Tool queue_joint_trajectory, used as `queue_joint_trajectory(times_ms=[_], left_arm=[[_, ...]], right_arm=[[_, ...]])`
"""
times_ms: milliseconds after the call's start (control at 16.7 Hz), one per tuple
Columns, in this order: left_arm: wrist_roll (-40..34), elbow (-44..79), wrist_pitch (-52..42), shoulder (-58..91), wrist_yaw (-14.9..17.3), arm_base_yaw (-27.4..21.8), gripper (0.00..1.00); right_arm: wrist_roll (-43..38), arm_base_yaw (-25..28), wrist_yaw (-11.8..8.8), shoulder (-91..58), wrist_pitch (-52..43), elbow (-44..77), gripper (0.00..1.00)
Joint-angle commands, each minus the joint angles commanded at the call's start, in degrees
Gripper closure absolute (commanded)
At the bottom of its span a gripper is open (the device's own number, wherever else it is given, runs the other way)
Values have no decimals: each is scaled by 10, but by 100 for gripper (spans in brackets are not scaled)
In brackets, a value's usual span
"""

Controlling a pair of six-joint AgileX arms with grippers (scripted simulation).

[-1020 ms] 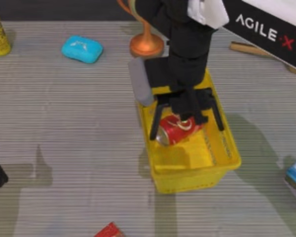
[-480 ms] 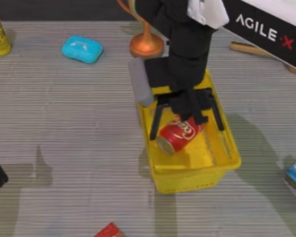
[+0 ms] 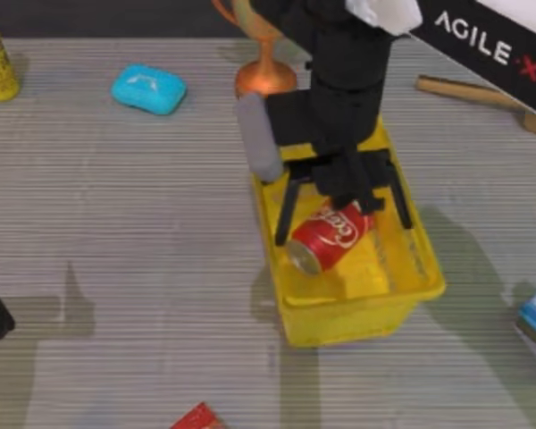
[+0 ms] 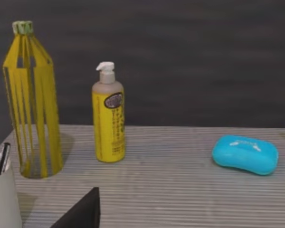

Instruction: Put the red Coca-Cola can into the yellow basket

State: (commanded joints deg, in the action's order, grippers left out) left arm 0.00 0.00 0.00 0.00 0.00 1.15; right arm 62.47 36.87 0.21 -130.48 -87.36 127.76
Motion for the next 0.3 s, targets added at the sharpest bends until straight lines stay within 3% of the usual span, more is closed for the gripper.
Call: queue_joint_trajectory(times_ms=[300], left_arm=[[0,0,0,0,0,0,0]], right_arm=[[13,-10,0,4,-72,68,100]])
